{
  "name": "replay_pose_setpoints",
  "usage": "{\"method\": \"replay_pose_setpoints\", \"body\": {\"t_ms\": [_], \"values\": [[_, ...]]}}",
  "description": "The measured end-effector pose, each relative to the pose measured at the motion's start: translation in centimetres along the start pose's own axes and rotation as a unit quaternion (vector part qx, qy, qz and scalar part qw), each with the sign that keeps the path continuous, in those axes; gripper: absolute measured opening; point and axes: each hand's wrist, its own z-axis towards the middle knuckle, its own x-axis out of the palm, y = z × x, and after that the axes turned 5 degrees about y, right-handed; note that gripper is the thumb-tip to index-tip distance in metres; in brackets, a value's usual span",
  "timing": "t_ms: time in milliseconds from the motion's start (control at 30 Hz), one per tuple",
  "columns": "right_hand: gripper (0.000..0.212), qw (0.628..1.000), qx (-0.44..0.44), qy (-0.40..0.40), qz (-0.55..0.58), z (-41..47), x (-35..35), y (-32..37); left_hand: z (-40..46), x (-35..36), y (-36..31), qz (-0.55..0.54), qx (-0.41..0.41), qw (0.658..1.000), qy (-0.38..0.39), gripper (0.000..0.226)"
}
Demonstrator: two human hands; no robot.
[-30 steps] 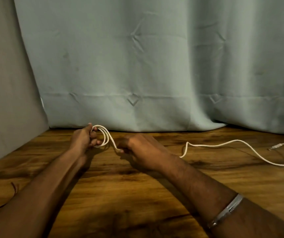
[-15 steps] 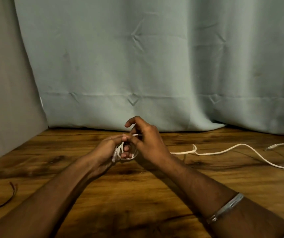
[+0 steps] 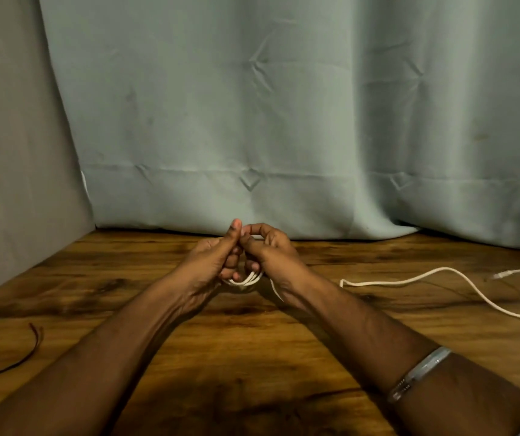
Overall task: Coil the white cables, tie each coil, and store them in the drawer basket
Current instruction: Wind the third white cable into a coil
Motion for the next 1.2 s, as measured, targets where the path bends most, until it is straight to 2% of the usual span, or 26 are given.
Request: {"method": "replay_pose_setpoints", "body": {"t_ms": [67,133,233,300,400,433,467,500,567,633,700,767,833,967,1100,1200], "values": [[0.012,0.999,0.006,-0.003,0.044,-0.2,0.3,0.4,0.2,-0.3,-0.1,-0.030,-0.026,0.999,0.008,0.045],[0.021,0.995,0.024,0.006,0.096,-0.7,0.5,0.8,0.2,-1.1,-0.2,-0.087,-0.065,0.992,0.058,0.050],[0.024,0.992,0.034,0.025,0.120,-1.1,0.4,1.1,-0.1,-2.1,-0.5,-0.126,-0.082,0.980,0.127,0.041],[0.019,0.997,0.020,0.023,0.077,-0.8,0.4,0.9,-0.2,-2.3,-0.5,-0.125,-0.072,0.980,0.135,0.032],[0.017,1.000,-0.002,0.013,-0.004,-0.1,0.0,0.0,0.0,-2.4,-0.2,-0.110,-0.047,0.988,0.098,0.025],[0.019,0.997,-0.017,-0.002,-0.073,-0.1,-0.3,-0.5,0.2,-2.5,-0.2,-0.116,-0.038,0.989,0.080,0.025],[0.022,0.982,-0.046,-0.017,-0.183,0.0,-0.8,-1.0,0.4,-2.6,-0.2,-0.132,-0.032,0.989,0.059,0.026],[0.025,0.949,-0.074,-0.017,-0.307,0.0,-1.2,-1.4,0.7,-2.8,-0.3,-0.150,-0.026,0.988,0.035,0.028],[0.034,0.887,-0.098,0.016,-0.450,-0.2,-1.8,-1.8,1.2,-3.5,-0.7,-0.179,-0.010,0.984,-0.012,0.032],[0.046,0.865,-0.097,0.067,-0.487,-0.7,-1.8,-1.4,1.7,-4.6,-0.9,-0.194,0.009,0.979,-0.062,0.033],[0.052,0.815,-0.114,0.092,-0.561,-1.0,-1.4,-0.9,2.2,-5.9,-0.7,-0.209,0.024,0.970,-0.120,0.035],[0.043,0.752,-0.163,0.089,-0.632,-1.1,-1.2,-0.5,2.5,-7.3,-0.5,-0.221,0.033,0.960,-0.170,0.036],[0.036,0.724,-0.191,0.088,-0.657,-1.2,-1.0,0.0,2.8,-8.4,-0.4,-0.229,0.040,0.952,-0.199,0.036],[0.033,0.744,-0.189,0.055,-0.638,-1.4,-0.7,0.7,3.0,-8.6,-0.2,-0.212,0.044,0.952,-0.218,0.037],[0.034,0.746,-0.182,0.042,-0.639,-1.3,-0.9,0.7,2.6,-6.9,0.0,-0.165,0.050,0.964,-0.201,0.035],[0.012,0.771,-0.223,0.061,-0.593,-1.1,-0.8,0.1,2.2,-4.9,0.8,-0.075,0.045,0.979,-0.186,0.033]]}}
